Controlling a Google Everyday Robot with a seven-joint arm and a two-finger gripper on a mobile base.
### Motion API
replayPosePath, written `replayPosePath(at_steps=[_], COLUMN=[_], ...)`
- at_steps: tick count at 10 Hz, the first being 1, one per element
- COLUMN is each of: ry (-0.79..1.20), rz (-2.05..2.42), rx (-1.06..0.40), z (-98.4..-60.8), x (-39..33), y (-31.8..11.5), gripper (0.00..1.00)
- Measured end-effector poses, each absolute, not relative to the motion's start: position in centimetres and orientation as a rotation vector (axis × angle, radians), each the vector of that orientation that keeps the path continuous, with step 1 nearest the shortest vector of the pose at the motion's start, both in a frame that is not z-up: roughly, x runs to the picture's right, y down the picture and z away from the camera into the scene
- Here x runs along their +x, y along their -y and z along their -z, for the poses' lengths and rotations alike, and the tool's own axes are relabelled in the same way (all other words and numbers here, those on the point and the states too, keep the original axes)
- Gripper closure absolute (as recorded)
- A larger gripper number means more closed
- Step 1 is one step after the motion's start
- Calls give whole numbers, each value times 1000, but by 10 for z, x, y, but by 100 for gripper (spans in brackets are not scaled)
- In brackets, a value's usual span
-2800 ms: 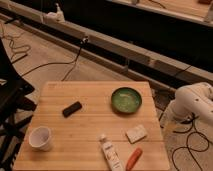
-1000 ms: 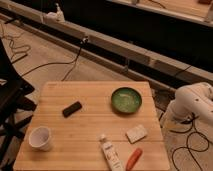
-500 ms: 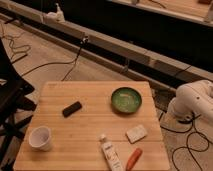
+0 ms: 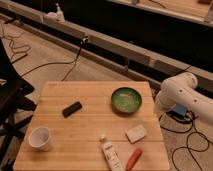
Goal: Push the ceramic bowl across the table
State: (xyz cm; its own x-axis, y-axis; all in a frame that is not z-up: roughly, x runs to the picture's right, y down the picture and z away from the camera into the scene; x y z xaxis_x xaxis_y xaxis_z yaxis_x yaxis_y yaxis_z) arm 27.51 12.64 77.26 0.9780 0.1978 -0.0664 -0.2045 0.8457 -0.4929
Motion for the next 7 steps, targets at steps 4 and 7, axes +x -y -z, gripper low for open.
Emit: replayPosePath(at_steps=[4, 7], ry=[103, 105], rz=[-191, -192], rx=[-580, -586], z=[-797, -796], x=[227, 227], y=[-140, -141], gripper=[100, 100])
